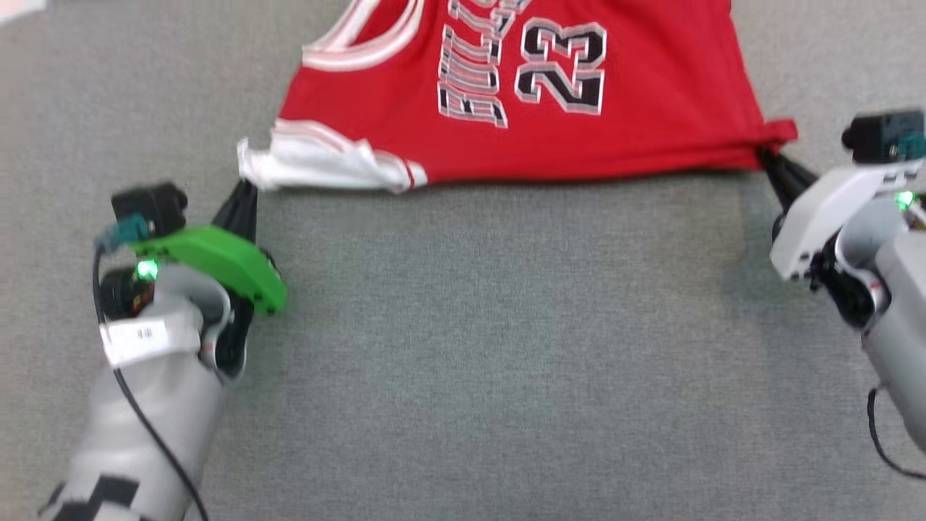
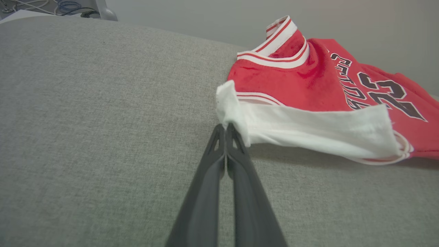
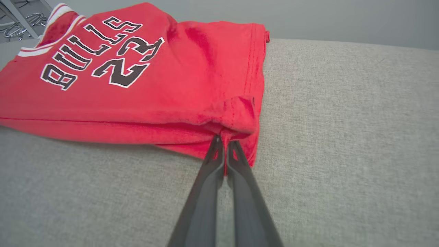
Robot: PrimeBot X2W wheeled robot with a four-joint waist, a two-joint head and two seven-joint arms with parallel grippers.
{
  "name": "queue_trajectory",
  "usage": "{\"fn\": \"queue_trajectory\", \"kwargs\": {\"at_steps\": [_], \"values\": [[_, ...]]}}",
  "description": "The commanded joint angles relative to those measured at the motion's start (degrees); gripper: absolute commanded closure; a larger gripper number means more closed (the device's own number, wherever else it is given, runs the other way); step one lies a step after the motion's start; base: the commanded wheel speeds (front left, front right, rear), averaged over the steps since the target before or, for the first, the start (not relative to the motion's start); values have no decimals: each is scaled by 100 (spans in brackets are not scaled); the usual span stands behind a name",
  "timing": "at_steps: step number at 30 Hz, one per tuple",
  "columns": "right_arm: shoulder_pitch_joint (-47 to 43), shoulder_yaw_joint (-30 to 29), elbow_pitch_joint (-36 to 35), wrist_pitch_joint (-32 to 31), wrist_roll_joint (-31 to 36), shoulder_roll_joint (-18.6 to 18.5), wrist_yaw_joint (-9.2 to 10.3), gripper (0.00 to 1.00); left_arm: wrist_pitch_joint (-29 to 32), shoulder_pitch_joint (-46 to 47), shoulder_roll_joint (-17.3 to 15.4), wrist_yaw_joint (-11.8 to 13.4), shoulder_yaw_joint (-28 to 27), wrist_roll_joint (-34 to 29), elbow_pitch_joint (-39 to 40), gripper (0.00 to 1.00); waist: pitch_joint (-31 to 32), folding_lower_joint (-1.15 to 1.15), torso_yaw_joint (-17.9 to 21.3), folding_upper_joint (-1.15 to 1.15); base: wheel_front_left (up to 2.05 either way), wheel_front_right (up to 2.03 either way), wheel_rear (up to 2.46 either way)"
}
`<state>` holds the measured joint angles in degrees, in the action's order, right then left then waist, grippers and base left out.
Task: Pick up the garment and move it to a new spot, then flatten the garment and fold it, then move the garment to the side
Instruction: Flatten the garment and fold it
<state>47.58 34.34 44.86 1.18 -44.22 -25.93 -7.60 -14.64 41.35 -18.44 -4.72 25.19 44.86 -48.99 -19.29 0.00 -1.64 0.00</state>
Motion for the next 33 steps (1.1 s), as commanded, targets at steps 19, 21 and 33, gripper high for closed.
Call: {"fn": "queue_trajectory", "kwargs": {"at_steps": [19, 21, 33], "values": [[-3133, -1062, -1541, -344, 286, -255, 11, 100, 968, -3915, -1031, 1749, -242, 432, 3811, 100, 1633, 0, -86, 0, 0, 0, 0], [-3502, -1310, -1772, -476, 413, -205, 11, 100, 1076, -4226, -1121, 1907, -266, 484, 4166, 100, 1688, 0, -107, 0, 0, 0, 0], [-5366, -2762, -3578, -1635, 1401, 464, 11, 100, 1524, -5419, -1502, 2502, -398, 753, 5468, 100, 1798, 0, -150, 0, 0, 0, 0]]}}
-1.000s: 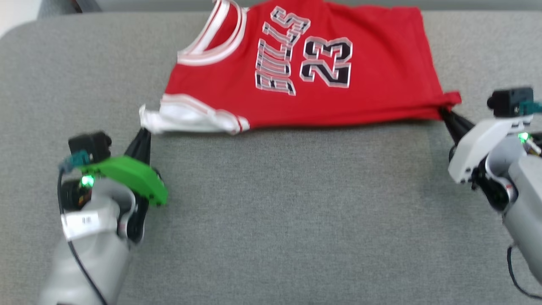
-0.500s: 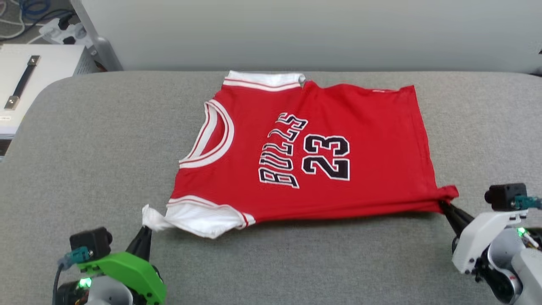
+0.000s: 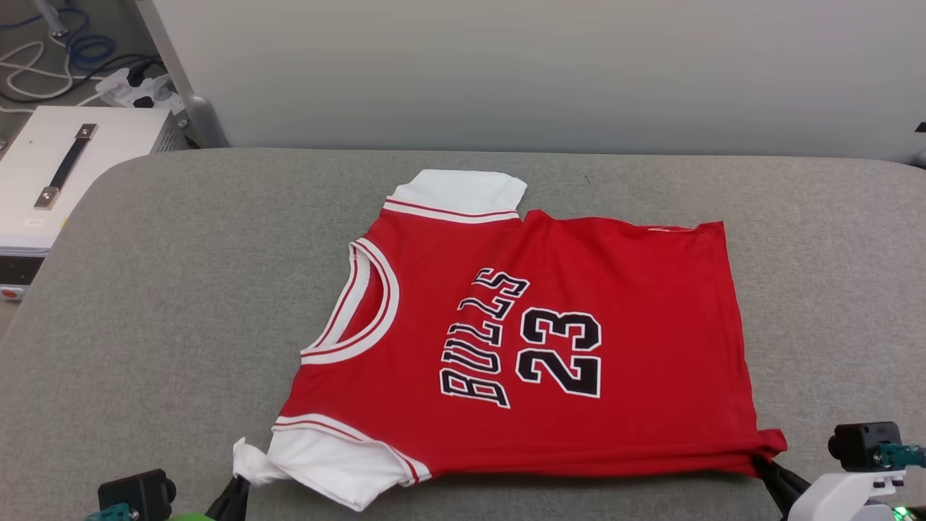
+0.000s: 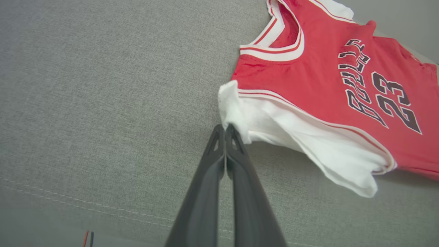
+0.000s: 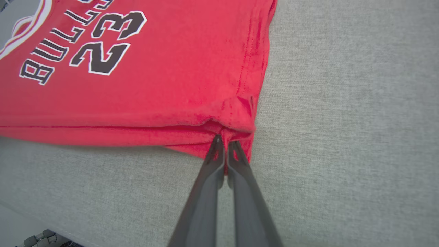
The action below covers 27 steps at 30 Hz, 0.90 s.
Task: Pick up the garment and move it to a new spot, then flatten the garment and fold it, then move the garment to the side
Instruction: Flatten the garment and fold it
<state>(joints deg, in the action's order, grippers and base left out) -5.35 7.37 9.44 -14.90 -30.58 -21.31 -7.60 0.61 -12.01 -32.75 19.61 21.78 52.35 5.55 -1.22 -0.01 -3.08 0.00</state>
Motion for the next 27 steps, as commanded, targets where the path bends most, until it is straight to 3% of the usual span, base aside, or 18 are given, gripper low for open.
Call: {"fn": "queue_trajectory", "kwargs": {"at_steps": [1, 10, 27], "values": [[-172, -150, -159, -110, 102, 55, 11, 100, 16, -132, -90, 105, -67, 12, 80, 100, -17, 1, -11, 0, 0, 0, 0], [-531, -656, -919, -613, 509, 470, 11, 100, 35, 1, -188, 217, -134, -73, 454, 100, -171, 1, -46, 0, 0, 0, 0], [1097, -453, -488, -689, 613, 275, 11, 100, 94, 2349, 276, -564, 225, -364, -931, 100, -1163, 1, -52, 0, 0, 0, 0]]}}
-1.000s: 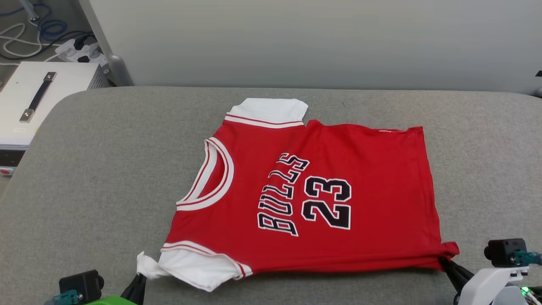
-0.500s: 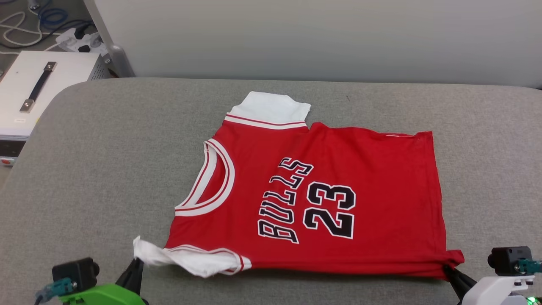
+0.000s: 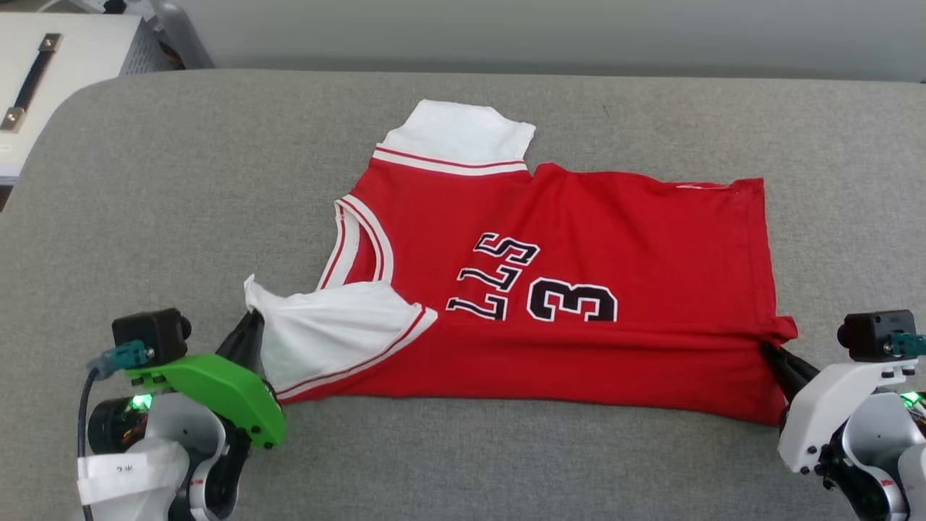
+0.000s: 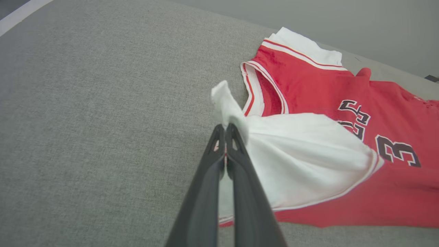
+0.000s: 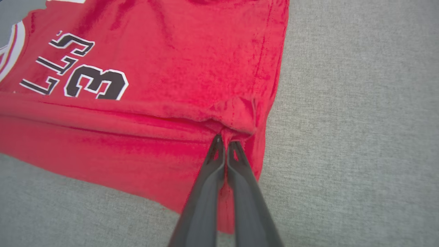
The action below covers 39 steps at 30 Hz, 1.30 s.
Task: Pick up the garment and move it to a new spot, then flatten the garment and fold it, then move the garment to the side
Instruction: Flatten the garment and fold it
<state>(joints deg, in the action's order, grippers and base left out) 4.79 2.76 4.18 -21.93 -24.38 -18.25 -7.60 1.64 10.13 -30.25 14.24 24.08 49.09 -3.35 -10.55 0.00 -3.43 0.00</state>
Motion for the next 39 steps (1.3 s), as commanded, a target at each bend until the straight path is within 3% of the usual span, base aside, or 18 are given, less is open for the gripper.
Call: {"fn": "queue_trajectory", "kwargs": {"at_steps": [1, 9, 20, 21, 22, 23, 24, 31, 39], "values": [[144, 24, 90, 11, -9, -60, 11, 100, -25, 243, 65, -68, 18, -57, -131, 100, -281, 0, -29, 0, 0, 0, 0], [475, 123, 445, 101, -99, -172, 11, 100, -160, 960, 379, -395, 149, -99, -938, 100, -672, 0, -49, 0, 0, 0, 0], [595, 439, 815, 137, -246, -251, 11, 100, 227, 1361, 603, -758, 352, 117, -1988, 100, -723, 0, -35, 0, 0, 0, 0], [590, 456, 831, 147, -254, -253, 11, 88, 238, 1368, 611, -774, 359, 128, -2033, 100, -691, 0, -35, 0, 0, 0, 0], [576, 479, 831, 184, -269, -256, 11, 58, 243, 1370, 623, -778, 354, 149, -2080, 91, -648, 0, -42, 0, 0, 0, 0], [566, 494, 821, 226, -282, -258, 11, 5, 249, 1368, 628, -779, 345, 168, -2107, 53, -622, 0, -44, 0, 0, 0, 0], [552, 501, 813, 267, -295, -249, 11, 0, 223, 1366, 630, -764, 315, 189, -2129, 3, -582, 0, -46, 0, 0, 0, 0], [471, 302, 599, 988, -59, -4, 11, 0, -82, 1305, 523, -571, 110, 168, -2098, 0, -272, 0, -28, 0, 0, 0, 0], [240, -339, 176, 1814, 719, 566, 11, 0, -179, 1004, 170, -237, -70, 94, -1591, 0, 82, 0, 69, 0, 0, 0, 0]]}}
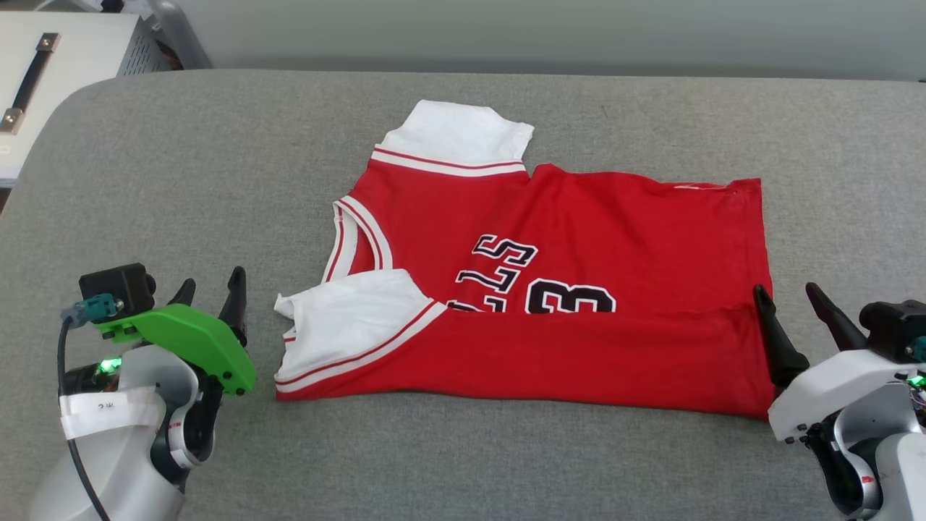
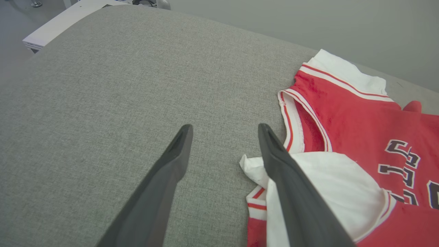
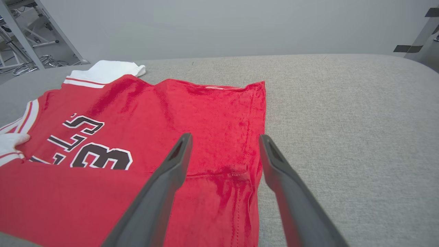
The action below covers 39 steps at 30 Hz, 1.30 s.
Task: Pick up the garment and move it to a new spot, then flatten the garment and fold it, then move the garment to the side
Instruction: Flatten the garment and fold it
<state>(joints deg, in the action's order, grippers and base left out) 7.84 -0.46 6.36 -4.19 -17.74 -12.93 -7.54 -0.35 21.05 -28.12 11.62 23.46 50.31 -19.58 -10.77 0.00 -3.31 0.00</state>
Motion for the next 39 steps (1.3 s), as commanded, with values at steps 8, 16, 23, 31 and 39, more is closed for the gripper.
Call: {"fn": "queue_trajectory", "kwargs": {"at_steps": [8, 16, 23, 31, 39], "values": [[-407, -411, -712, 129, 418, 531, 5, 0, 1006, -498, -635, 100, 45, 247, 1240, 0, 194, 0, 172, 0, 0, 0, 0], [-567, -466, -1164, -10, 495, 735, 5, 0, 2534, -649, -1185, 40, 295, 796, 2121, 0, 26, 0, 351, 0, 0, 0, 0], [-504, -455, -1213, -20, 446, 775, 5, 0, 3254, -550, -1218, 124, 498, 1043, 1880, 0, -224, 0, 493, 0, 0, 0, 0], [-408, -430, -1197, -31, 377, 750, 5, 0, 3321, -297, -1041, 115, 641, 954, 1140, 0, -489, 0, 589, 0, 0, 0, 0], [-348, -503, -1146, -49, 324, 690, 5, 0, 3655, -211, -661, -270, 1035, 1093, 792, 55, -578, 0, 595, 0, 0, 0, 0]]}}
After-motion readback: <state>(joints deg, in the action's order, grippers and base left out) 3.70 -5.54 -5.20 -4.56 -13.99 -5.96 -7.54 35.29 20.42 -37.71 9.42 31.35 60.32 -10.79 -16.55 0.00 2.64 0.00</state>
